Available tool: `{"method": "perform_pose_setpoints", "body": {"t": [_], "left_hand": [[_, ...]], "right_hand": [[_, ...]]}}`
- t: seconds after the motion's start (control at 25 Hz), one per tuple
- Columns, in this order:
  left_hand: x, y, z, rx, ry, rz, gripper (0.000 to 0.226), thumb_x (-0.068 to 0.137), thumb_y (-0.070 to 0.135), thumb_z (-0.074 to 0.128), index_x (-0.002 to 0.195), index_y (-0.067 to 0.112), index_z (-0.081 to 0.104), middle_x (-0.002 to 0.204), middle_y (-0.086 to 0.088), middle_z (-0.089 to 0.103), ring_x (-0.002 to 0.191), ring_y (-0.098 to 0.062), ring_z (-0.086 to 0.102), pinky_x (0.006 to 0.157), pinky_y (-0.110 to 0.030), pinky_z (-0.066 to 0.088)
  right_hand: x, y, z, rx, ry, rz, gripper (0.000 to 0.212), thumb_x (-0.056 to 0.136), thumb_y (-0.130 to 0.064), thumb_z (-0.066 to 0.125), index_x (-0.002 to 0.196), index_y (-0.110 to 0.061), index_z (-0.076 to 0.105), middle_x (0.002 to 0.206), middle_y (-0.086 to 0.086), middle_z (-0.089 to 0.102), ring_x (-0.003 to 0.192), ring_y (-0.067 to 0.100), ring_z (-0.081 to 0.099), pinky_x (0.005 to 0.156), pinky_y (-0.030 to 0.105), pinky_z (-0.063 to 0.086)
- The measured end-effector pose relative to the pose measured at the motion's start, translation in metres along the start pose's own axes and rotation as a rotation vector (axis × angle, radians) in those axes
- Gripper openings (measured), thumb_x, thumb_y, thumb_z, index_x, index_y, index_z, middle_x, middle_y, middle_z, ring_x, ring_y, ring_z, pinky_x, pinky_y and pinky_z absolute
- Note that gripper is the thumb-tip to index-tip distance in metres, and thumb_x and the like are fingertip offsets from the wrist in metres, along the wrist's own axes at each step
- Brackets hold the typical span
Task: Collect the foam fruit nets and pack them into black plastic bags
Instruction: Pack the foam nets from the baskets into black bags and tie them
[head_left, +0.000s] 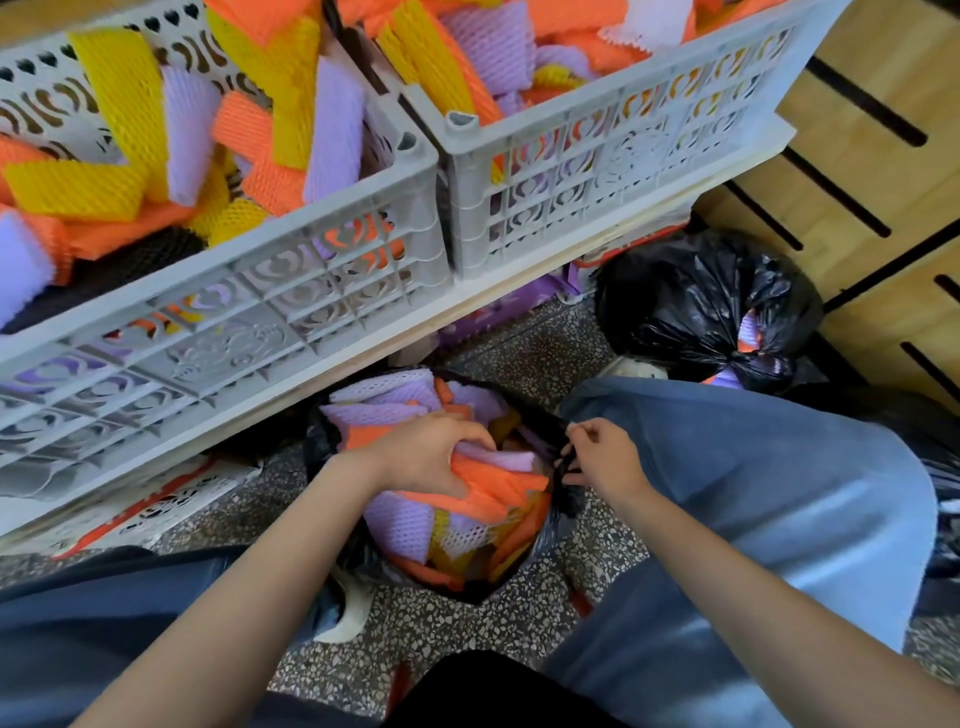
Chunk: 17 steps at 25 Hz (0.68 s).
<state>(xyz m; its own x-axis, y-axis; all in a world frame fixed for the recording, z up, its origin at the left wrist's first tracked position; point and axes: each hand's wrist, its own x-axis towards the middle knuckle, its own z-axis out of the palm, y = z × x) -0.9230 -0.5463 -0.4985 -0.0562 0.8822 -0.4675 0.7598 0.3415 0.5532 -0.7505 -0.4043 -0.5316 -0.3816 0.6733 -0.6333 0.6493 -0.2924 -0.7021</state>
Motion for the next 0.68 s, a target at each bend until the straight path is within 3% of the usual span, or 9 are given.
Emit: {"method": "perform_pose_setpoints", "body": {"t": [0.16, 0.28, 0.44, 0.56, 0.68], "left_hand": [[0.008, 0.007, 0.001, 0.133, 0.17, -0.082, 0.068, 0.074, 0.05, 0.063, 0.136, 0.028, 0.044, 0.132, 0.002, 0.052, 0.122, -0.02, 0.047, 0.095, -0.034, 0.034], [0.031, 0.013, 0.024, 0.246, 0.318, -0.155, 0.06, 0.083, 0.042, 0.063, 0.135, 0.019, 0.04, 0.133, -0.002, 0.05, 0.123, -0.023, 0.046, 0.094, -0.033, 0.028], [0.048, 0.017, 0.057, 0.351, 0.198, -0.104, 0.046, 0.082, 0.038, 0.056, 0.124, 0.02, 0.051, 0.124, -0.008, 0.05, 0.122, -0.029, 0.045, 0.101, -0.042, 0.028], [0.042, 0.023, 0.062, 0.361, 0.205, -0.137, 0.062, 0.076, 0.053, 0.038, 0.125, 0.019, 0.054, 0.124, -0.016, 0.052, 0.124, -0.04, 0.044, 0.105, -0.061, 0.028], [0.033, 0.013, 0.063, 0.151, 0.239, -0.076, 0.078, 0.079, 0.049, 0.055, 0.136, 0.001, 0.033, 0.143, -0.02, 0.029, 0.138, -0.034, 0.021, 0.114, -0.045, 0.023]], "right_hand": [[-0.006, -0.01, 0.0, -0.029, -0.065, -0.095, 0.016, 0.096, -0.019, 0.052, 0.083, -0.01, 0.056, 0.072, 0.006, 0.06, 0.058, 0.014, 0.057, 0.045, 0.025, 0.053], [-0.016, -0.019, 0.005, -0.05, -0.129, -0.181, 0.016, 0.095, -0.017, 0.053, 0.08, -0.013, 0.055, 0.067, 0.003, 0.06, 0.053, 0.008, 0.057, 0.05, 0.031, 0.057], [-0.02, -0.025, 0.002, -0.061, -0.132, -0.213, 0.018, 0.095, -0.02, 0.054, 0.079, -0.013, 0.057, 0.07, 0.009, 0.064, 0.061, 0.018, 0.062, 0.063, 0.043, 0.059], [-0.017, -0.027, -0.003, -0.009, -0.136, -0.173, 0.018, 0.095, -0.02, 0.053, 0.08, -0.011, 0.056, 0.07, 0.005, 0.061, 0.058, 0.013, 0.058, 0.061, 0.041, 0.059], [-0.014, -0.028, -0.008, 0.035, -0.105, -0.129, 0.017, 0.095, -0.019, 0.053, 0.083, -0.008, 0.056, 0.07, 0.006, 0.057, 0.058, 0.012, 0.058, 0.059, 0.039, 0.059]]}}
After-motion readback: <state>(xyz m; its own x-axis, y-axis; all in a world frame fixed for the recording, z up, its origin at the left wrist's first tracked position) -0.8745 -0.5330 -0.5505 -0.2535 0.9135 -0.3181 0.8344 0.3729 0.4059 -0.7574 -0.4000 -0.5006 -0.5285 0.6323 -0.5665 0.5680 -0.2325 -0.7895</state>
